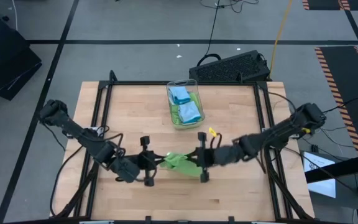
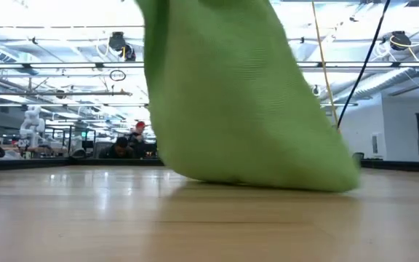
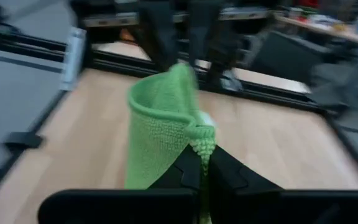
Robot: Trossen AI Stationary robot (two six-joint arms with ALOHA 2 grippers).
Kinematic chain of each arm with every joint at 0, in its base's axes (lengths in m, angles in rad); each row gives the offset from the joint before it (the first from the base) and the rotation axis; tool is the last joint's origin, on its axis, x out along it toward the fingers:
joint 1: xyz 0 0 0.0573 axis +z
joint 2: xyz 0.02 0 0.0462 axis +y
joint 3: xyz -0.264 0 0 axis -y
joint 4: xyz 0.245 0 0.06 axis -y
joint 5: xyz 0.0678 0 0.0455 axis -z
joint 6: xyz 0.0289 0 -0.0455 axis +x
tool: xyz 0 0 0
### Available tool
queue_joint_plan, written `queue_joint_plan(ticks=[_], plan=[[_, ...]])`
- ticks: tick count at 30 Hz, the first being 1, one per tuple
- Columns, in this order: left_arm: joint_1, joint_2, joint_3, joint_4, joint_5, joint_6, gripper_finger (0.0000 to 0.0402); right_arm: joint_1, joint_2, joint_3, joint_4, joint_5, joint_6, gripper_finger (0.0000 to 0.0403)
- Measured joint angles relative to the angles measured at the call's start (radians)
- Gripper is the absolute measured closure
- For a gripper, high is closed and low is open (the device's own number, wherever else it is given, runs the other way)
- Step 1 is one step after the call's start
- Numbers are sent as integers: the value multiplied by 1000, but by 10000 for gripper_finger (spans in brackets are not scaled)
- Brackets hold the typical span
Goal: Fold microfiber towels
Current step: Fold the green towel
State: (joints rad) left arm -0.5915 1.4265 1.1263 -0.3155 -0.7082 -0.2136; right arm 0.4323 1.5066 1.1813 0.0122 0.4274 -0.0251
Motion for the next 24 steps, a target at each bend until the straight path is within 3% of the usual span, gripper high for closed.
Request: queue_joint_plan(ticks=[5,9,13,19,24], plan=[[47,0,83,-71,-6,49,398,-131,-61,-22,62,-206,-76,402],[84,0,174,-270,-108,35,399,-238,-127,-22,93,-368,-102,402],[92,-2,223,-316,-35,-28,398,-297,-189,-21,40,-469,-59,402],[11,18,225,-280,68,-235,399,-247,-223,-32,-152,-644,62,402],[-26,120,224,-244,133,-309,399,-153,-222,-159,-89,-658,209,402]])
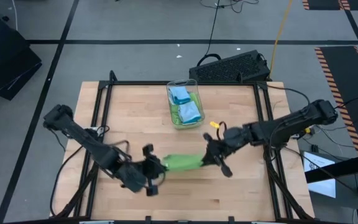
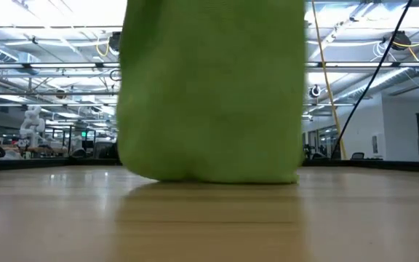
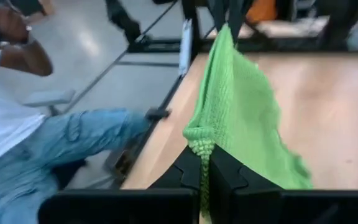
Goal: Fold microfiber towels
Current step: Fold the green towel
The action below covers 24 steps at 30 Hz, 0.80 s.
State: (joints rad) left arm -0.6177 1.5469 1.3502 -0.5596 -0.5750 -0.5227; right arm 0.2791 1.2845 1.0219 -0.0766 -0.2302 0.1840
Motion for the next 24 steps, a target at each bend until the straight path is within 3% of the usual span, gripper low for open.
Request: queue_joint_plan(ticks=[6,10,15,24], plan=[[-19,179,0,89,171,-101,399,124,3,-251,372,24,197,403],[-34,255,1,238,234,-80,397,211,30,-381,576,121,307,403],[-40,288,0,313,235,-55,398,314,106,-432,646,260,386,402],[8,289,-1,151,173,-37,398,319,200,-431,644,471,313,396]])
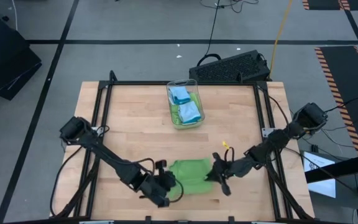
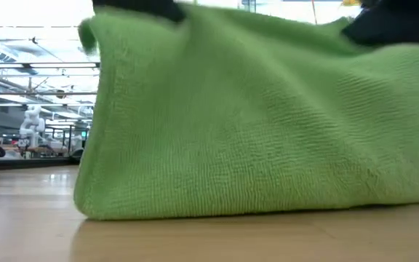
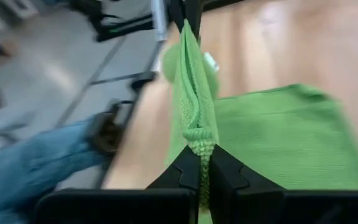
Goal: Fold microfiber towels
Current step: Fold the green towel
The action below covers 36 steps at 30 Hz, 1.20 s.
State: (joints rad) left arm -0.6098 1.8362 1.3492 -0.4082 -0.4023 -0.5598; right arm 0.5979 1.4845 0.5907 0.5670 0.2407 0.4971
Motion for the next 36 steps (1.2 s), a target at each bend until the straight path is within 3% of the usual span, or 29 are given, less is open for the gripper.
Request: queue_joint_plan(ticks=[6,13,21,29,36], plan=[[59,0,-37,-94,-40,-20,394,-62,0,0,-93,69,-38,395],[130,-1,-107,-56,-42,9,391,-107,0,0,-164,72,-20,395],[173,11,-110,-26,-21,88,394,-108,-1,1,-266,72,119,394],[200,10,-111,-28,-7,96,397,-173,-6,1,-305,20,114,394],[206,10,-111,-28,-19,94,359,-193,-5,0,-339,17,112,392]])
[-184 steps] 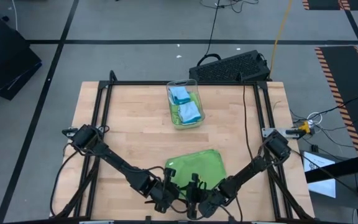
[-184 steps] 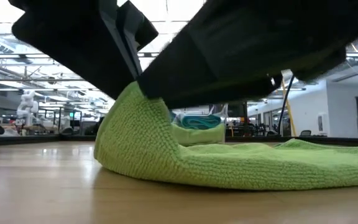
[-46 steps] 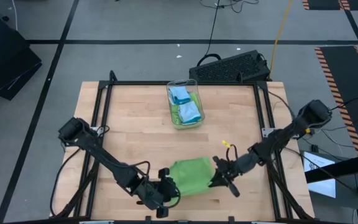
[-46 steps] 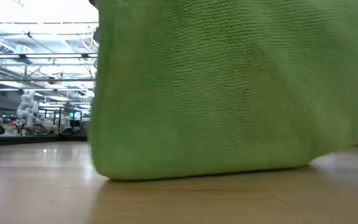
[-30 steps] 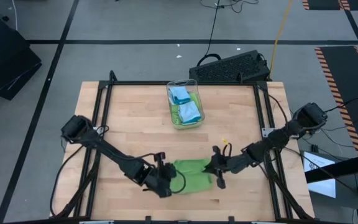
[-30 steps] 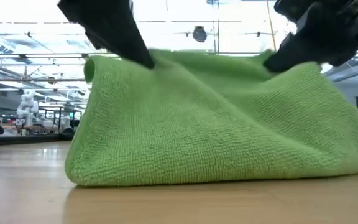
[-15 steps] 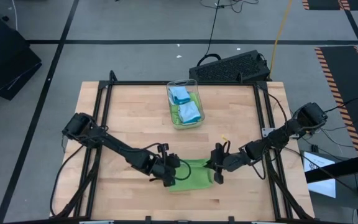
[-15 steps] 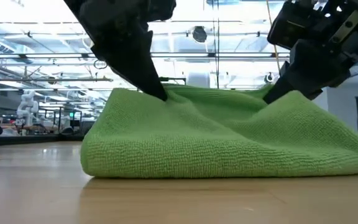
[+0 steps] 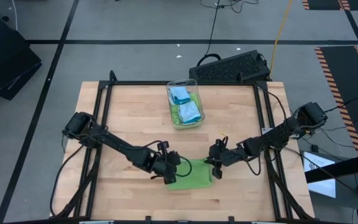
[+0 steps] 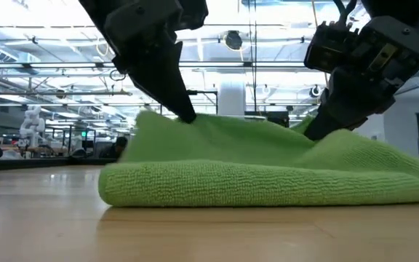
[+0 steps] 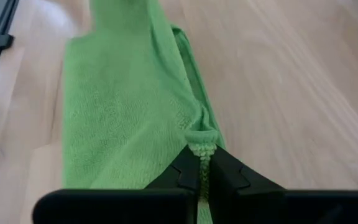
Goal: Fold microfiber towels
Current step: Fold the green towel
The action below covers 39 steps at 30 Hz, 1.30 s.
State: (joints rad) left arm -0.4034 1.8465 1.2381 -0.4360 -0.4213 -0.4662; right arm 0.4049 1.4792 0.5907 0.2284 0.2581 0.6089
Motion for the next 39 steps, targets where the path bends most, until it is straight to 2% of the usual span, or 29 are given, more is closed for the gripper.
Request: queue_joint_plan(ticks=[4,10,14,19,25,31,36,39], plan=[[0,0,0,5,-6,21,321,0,-1,0,-8,-1,17,366],[0,-39,0,3,-51,23,267,-20,-105,-1,-131,25,41,289],[-5,-72,0,44,-60,11,260,-23,-223,-1,-169,90,45,251],[-45,-61,1,158,-59,42,259,68,-277,0,-54,117,-20,247],[-88,33,1,272,-86,101,259,190,-92,0,235,230,-183,275],[-93,153,0,292,-98,83,259,199,157,0,570,245,-314,315],[-93,223,0,290,-98,41,259,162,305,0,697,248,-368,343],[-94,239,2,285,-104,35,259,138,374,0,701,269,-359,355]])
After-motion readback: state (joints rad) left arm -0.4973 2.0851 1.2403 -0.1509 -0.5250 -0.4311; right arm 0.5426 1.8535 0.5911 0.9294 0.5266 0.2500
